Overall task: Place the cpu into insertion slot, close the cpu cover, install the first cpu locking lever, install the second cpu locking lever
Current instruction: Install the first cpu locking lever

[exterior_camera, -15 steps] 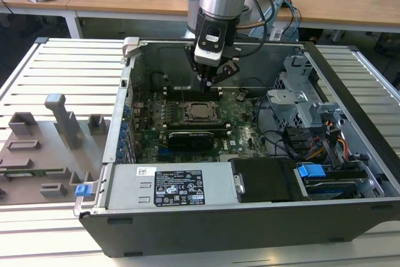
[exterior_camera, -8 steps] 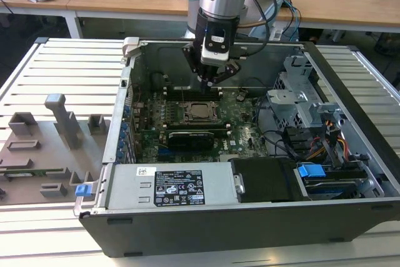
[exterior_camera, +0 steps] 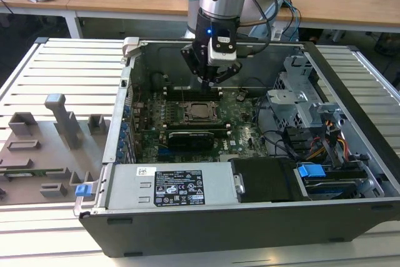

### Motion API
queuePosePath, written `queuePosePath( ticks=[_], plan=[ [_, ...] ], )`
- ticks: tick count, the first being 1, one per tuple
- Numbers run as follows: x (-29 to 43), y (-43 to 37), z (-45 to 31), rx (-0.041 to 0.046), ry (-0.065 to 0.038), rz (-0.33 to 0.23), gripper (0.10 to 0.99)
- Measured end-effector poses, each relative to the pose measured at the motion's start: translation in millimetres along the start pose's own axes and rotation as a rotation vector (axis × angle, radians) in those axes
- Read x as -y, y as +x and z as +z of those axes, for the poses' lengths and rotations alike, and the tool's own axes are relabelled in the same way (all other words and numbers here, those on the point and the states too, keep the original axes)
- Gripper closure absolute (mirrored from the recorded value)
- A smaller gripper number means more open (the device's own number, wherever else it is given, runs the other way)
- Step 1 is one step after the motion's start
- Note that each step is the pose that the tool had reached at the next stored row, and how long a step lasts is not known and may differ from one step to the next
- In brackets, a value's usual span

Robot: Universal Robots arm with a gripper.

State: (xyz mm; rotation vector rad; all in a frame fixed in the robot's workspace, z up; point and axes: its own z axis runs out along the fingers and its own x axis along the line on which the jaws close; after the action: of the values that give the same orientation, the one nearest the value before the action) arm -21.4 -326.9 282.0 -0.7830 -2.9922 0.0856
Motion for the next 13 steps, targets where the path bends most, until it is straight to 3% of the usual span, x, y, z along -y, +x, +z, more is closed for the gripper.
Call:
queuePosePath(
  ticks=[13],
  plan=[
    [0.0,0.0,0.0,0.0103,0.005,-0.157,0.980]
  ],
)
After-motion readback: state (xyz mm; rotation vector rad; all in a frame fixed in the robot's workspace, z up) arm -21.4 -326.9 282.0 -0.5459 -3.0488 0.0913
